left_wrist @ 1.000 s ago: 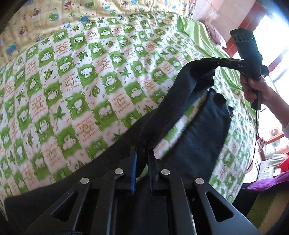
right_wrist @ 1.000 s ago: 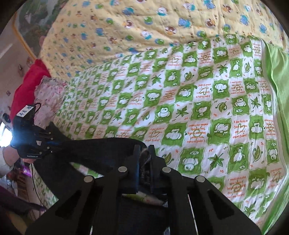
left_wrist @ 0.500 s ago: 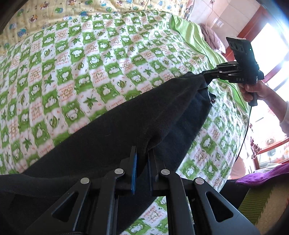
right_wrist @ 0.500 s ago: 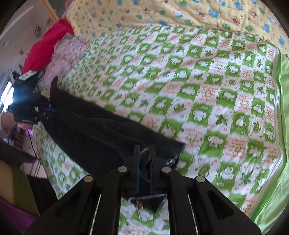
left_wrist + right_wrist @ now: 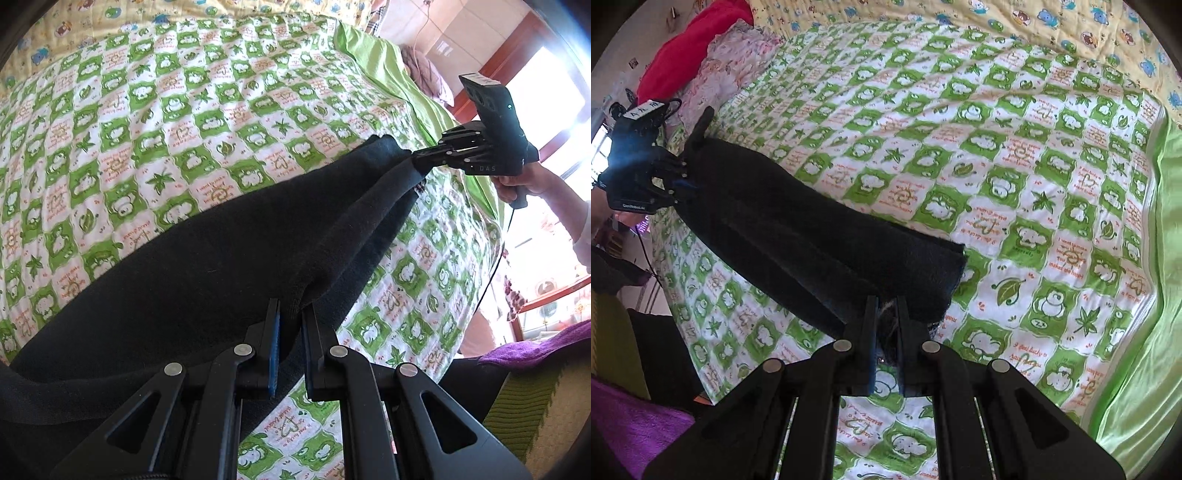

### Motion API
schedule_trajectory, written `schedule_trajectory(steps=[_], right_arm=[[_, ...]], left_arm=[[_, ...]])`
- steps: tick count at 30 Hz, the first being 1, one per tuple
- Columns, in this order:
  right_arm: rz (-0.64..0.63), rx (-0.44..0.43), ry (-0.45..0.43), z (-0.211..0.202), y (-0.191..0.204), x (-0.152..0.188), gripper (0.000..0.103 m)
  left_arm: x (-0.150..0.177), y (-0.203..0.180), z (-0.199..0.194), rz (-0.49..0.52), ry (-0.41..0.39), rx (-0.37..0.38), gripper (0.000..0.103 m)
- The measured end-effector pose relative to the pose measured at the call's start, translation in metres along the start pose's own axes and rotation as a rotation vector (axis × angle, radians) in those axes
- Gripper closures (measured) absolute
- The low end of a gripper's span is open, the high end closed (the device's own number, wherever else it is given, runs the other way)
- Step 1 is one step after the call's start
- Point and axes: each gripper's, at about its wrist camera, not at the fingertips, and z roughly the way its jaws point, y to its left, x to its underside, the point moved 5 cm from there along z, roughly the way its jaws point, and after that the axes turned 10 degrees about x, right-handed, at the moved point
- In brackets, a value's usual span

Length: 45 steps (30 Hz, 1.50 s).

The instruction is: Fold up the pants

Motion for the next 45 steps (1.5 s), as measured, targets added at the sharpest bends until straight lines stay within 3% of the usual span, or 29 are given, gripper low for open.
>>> schedule_trajectory(steps=[3,7,9,11,13,17,23,33,45], right_arm=[[0.017,0.034,0.032,0.016,0.000,0.005,0.094],[0.086,0.018,0.051,0.027,0.000,0.010,0.089],[0.125,0.006,0.049,0.023,0.000,0.011,0.076],[0.157,-0.004,0.025,0.012,0.002,0.010,0.054],[0.174,0.005,-0.018,-0.001,0.005,0.007,0.046],[0.228,-0.036,-0.107,-0.021,0.020,-0.007,0.046],[0.212,-0.154,-0.147,-0.013,0.076,-0.041,0.046],[0.109,-0.328,-0.131,0.026,0.189,-0.100,0.046],[-0.003,-0.435,-0.094,0.053,0.268,-0.139,0.046]], left_arm=[[0.008,0.007,0.015,-0.024,0.034,0.007,0.093],[0.020,0.016,0.036,-0.061,0.067,-0.008,0.088],[0.023,0.015,0.035,-0.075,0.054,0.004,0.078],[0.024,0.013,0.032,-0.093,0.040,0.030,0.062],[0.026,0.012,0.027,-0.104,0.022,0.032,0.062],[0.032,0.016,0.009,-0.159,-0.021,0.028,0.062],[0.047,0.034,-0.035,-0.255,-0.118,-0.007,0.062],[0.090,0.103,-0.124,-0.441,-0.278,-0.121,0.062],[0.133,0.182,-0.213,-0.579,-0.417,-0.219,0.062]])
